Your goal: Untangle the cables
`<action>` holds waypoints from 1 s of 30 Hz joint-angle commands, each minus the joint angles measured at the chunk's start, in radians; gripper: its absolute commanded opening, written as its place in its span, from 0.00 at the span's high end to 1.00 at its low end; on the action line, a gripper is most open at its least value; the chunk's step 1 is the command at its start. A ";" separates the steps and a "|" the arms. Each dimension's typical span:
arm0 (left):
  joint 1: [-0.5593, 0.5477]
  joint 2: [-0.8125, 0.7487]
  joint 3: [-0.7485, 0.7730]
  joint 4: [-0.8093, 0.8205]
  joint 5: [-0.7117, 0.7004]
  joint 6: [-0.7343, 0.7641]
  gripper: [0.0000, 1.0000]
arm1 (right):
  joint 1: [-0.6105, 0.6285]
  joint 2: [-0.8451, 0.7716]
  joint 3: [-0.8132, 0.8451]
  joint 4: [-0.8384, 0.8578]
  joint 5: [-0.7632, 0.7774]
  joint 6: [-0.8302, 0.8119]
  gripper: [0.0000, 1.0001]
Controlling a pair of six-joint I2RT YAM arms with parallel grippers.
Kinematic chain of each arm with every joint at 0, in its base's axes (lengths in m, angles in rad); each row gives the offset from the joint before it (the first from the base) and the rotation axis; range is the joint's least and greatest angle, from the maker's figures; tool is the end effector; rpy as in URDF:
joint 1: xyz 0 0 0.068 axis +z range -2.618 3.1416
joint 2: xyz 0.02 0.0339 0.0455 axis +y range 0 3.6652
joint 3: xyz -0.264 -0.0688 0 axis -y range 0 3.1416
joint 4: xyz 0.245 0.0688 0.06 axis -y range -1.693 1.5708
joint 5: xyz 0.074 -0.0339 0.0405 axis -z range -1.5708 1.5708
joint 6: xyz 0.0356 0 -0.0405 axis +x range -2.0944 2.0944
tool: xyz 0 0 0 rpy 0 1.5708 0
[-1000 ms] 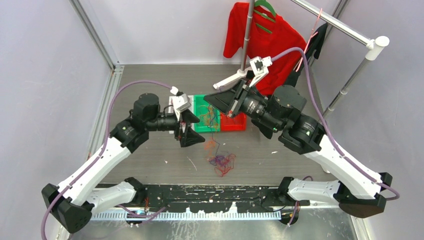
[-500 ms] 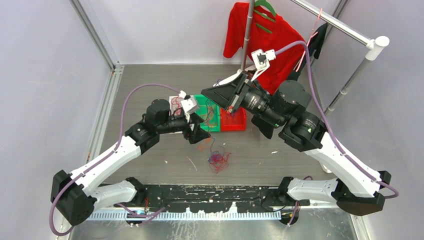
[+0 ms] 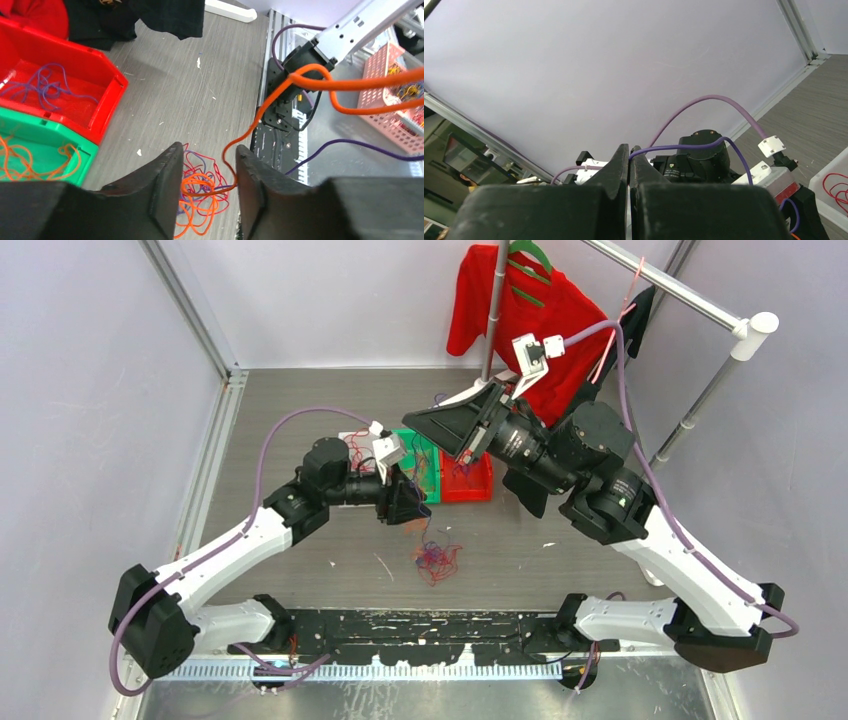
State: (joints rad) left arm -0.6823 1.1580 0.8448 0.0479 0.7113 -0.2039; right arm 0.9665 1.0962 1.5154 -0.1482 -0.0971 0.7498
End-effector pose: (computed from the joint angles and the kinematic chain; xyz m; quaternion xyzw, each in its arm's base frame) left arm 0.1895 -0.1839 0.3104 0.3819 0.6734 -0.4940 0.3958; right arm 0.1132 0.1700 0.5321 -0.1038 0.5967 0.6209 0.4977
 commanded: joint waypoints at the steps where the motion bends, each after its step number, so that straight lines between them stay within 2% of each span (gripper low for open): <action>1: -0.010 -0.022 0.001 0.062 0.065 0.036 0.63 | 0.001 -0.047 0.010 0.078 -0.006 -0.004 0.99; 3: -0.010 -0.047 -0.007 0.027 0.059 0.081 0.74 | 0.001 -0.059 0.012 0.060 0.002 -0.021 0.99; 5: -0.009 -0.075 -0.006 -0.037 0.018 0.147 0.96 | 0.001 -0.073 0.011 0.040 0.016 -0.043 0.99; 6: -0.009 -0.090 -0.006 -0.067 -0.032 0.180 1.00 | 0.000 -0.081 0.011 0.025 0.025 -0.055 0.99; 10: 0.041 -0.154 -0.021 -0.197 -0.183 0.289 1.00 | 0.001 -0.132 0.007 -0.056 0.084 -0.139 0.99; 17: 0.191 -0.229 -0.061 -0.367 -0.252 0.419 1.00 | 0.001 -0.276 -0.003 -0.187 0.258 -0.275 0.99; 23: 0.227 -0.240 -0.132 -0.419 -0.343 0.543 1.00 | 0.000 -0.342 0.027 -0.240 0.345 -0.349 0.99; 26: 0.251 -0.256 -0.150 -0.421 -0.334 0.580 1.00 | 0.001 -0.350 0.027 -0.257 0.356 -0.356 0.99; 30: 0.259 -0.286 -0.073 -0.416 -0.178 0.587 1.00 | 0.001 -0.343 0.009 -0.274 0.347 -0.345 0.99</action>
State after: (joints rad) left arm -0.4339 0.9260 0.6842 -0.3962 0.4141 0.3298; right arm 0.9665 0.7284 1.5314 -0.3950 0.2291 0.4286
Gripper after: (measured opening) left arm 0.012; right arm 0.044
